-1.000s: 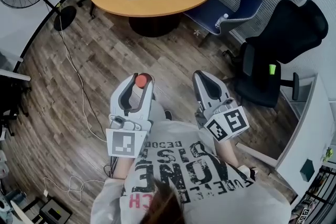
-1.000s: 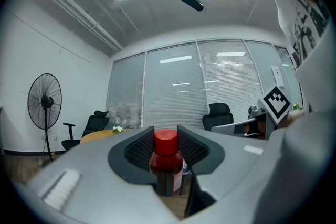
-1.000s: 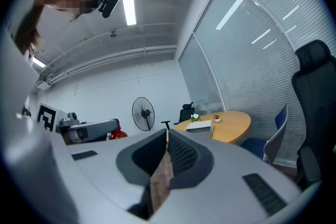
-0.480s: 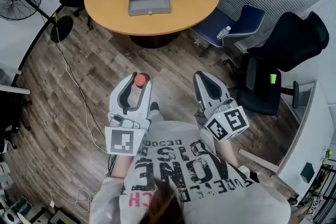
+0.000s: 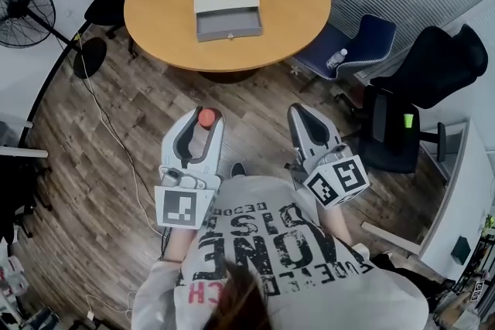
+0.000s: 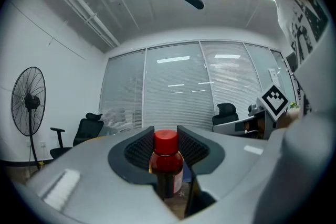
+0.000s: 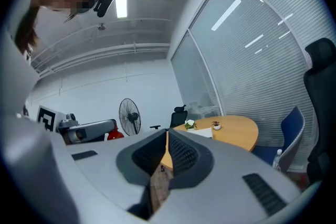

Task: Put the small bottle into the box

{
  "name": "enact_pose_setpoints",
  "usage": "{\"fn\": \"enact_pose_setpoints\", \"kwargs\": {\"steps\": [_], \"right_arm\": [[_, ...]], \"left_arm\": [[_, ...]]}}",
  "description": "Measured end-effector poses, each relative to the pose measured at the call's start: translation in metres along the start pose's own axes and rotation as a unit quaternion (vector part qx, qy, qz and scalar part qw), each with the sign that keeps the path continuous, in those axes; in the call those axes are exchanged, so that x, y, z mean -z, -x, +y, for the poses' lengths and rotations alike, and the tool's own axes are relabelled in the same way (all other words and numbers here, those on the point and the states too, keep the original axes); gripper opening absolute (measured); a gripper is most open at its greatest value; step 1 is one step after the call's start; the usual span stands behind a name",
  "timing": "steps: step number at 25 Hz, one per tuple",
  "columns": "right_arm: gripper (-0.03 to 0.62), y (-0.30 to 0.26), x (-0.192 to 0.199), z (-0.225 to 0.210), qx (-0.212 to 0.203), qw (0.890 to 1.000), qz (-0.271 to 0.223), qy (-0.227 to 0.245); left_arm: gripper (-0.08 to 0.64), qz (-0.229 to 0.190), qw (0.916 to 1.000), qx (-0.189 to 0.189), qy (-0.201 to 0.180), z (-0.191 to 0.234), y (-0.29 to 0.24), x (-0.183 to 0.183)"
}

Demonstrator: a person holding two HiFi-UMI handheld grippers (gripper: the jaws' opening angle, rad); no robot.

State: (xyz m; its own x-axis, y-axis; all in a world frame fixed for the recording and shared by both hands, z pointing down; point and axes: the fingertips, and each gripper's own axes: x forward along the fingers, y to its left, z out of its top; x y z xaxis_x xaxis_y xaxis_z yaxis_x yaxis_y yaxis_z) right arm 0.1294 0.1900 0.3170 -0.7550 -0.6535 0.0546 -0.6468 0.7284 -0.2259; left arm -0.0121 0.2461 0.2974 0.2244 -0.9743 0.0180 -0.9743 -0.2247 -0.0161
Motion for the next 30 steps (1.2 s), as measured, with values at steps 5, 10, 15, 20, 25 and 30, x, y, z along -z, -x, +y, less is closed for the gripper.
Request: {"fn": "enact_pose_setpoints", "kwargs": {"steps": [5, 10, 15, 20, 25, 30], "right_arm": [[0.018, -0.014, 0.003, 0.009, 0.000, 1.000, 0.000, -0.004], [0.018, -0.022, 0.007, 0.011, -0.002, 1.000, 0.008, -0.004], [0.018, -0.033, 0.011, 0.003, -0.003, 1.000, 0.015, -0.010], [0.018, -0.052, 0.012, -0.009, -0.013, 1.000, 0.021, -0.015], [0.018, -0.084, 0.008, -0.034, -0.027, 0.999, 0.029, -0.017], [0.018, -0.122, -0.001, -0.061, -0.049, 0.998, 0.035, -0.014]], "left_arm": [[0.143, 0.004, 1.0000, 0.003, 0.004, 0.012, -0.001, 0.006], [0.143, -0.049, 0.9986, 0.020, -0.001, 0.015, -0.005, -0.008], [0.143, 0.010, 0.9999, -0.003, 0.013, 0.025, -0.010, 0.014], [0.143, 0.010, 0.9997, -0.016, 0.012, 0.035, -0.026, 0.015], [0.143, 0.004, 0.9995, -0.030, 0.007, 0.046, -0.058, 0.011], [0.143, 0.018, 0.9984, -0.054, 0.009, 0.063, -0.093, 0.015]]}}
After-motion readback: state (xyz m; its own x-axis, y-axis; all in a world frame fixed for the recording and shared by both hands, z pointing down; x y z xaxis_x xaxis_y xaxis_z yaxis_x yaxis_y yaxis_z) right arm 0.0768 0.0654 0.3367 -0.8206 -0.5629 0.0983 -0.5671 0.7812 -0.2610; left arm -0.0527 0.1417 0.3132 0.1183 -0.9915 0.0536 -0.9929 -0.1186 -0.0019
